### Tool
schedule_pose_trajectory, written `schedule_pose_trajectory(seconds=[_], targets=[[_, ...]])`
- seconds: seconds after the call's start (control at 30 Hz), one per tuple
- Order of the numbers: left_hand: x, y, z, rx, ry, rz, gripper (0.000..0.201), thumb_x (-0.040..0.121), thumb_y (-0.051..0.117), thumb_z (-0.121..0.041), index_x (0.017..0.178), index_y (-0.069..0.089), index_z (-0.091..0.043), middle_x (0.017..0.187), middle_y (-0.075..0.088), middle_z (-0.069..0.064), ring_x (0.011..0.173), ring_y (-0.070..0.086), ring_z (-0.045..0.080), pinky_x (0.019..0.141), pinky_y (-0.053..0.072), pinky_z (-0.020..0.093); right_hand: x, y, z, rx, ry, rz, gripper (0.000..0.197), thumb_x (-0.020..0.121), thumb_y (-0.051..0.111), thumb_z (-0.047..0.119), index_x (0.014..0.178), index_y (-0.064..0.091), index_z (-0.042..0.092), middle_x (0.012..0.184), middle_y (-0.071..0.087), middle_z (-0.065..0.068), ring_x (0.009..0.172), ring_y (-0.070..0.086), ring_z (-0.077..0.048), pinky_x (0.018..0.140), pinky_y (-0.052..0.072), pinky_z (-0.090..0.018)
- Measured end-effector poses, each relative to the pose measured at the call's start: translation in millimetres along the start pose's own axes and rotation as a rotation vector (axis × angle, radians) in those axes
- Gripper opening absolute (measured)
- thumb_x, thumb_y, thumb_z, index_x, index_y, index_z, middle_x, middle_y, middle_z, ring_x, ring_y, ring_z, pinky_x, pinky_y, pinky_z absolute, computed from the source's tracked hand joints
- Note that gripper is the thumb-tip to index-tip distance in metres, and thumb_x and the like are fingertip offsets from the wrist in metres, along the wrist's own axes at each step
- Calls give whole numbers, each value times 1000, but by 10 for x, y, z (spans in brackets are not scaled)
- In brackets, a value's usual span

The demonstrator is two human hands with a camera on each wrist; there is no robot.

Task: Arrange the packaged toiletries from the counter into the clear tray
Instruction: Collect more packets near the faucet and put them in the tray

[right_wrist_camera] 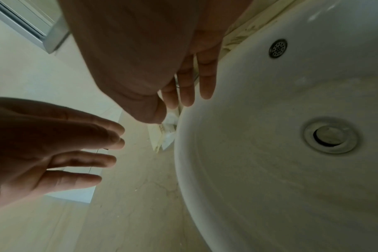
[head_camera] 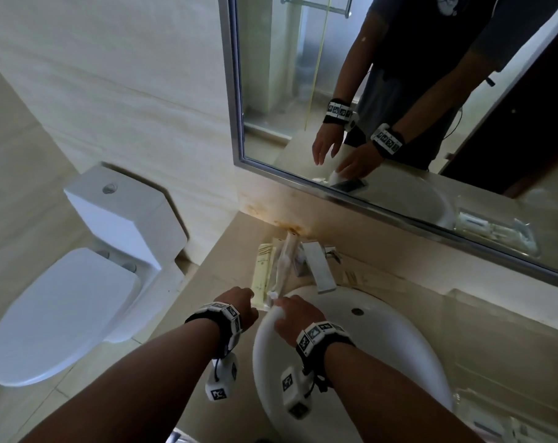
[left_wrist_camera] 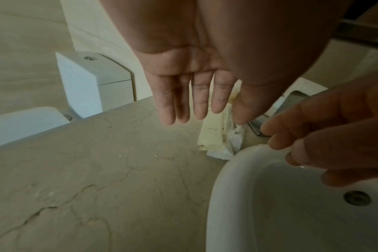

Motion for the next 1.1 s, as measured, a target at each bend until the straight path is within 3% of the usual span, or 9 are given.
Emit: schedule_pose_trajectory(seconds=[0.1,0.23,0.3,0.4,0.57,0.73,0.83,0.97,1.1], targets=[[143,9,92,-9,3,8,50,93,52,-37,139,47,-18,135,53,9,121,55,27,96,46,34,181,50,51,45,28,17,51,84,46,32,135,46,38,128,51,-3,115,55,-26,94,45,-34],[306,66,214,-35,-13,30,51,95,51,-36,142,44,-18,138,51,9,124,52,27,99,44,34,434,85,125,56,58,55,34,77,41,32,108,54,28,115,61,-8,104,60,-29,89,51,-38],[385,93,254,-44,-19,43,53,95,50,-36,145,40,-18,141,49,9,126,51,27,100,43,34,541,109,150,66,55,64,43,83,43,26,125,53,24,125,61,-8,112,59,-29,91,48,-34],[477,103,272,-57,-14,60,56,95,50,-35,146,37,-18,143,47,9,128,49,27,101,42,34,680,133,208,98,60,78,61,88,46,22,148,34,25,148,45,-6,131,48,-26,105,40,-34],[613,111,244,-58,11,81,53,96,49,-35,144,38,-15,142,47,11,128,49,29,103,42,36,852,146,238,171,133,65,81,82,53,23,154,16,27,151,33,-11,134,43,-29,107,40,-36],[743,114,201,-92,4,105,51,94,52,-34,140,40,-15,137,50,12,123,51,30,97,42,35,1055,145,175,306,190,37,52,70,53,21,120,43,22,122,60,-10,108,62,-28,88,54,-37],[815,111,131,-89,9,110,52,94,54,-35,139,41,-12,136,49,14,123,51,31,97,42,35,1193,231,79,378,173,33,52,70,59,24,120,44,25,117,66,-4,106,65,-26,89,55,-39],[890,104,51,-99,-3,121,52,94,53,-38,136,44,-11,133,48,16,121,53,34,95,43,36,1103,74,188,445,131,11,31,88,55,24,118,56,15,115,67,-11,104,63,-31,79,46,-30],[949,132,60,-122,-27,127,49,92,50,-47,128,49,-14,126,51,16,115,56,35,91,46,38,1097,103,237,474,83,78,27,86,51,8,109,65,10,113,68,-16,101,63,-31,82,50,-32]])
Point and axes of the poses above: each hand's wrist, its own x-axis towards the middle knuckle, its own y-axis out of the palm, z = x × y, the point moved 8 cm from there along x, towards the middle knuckle
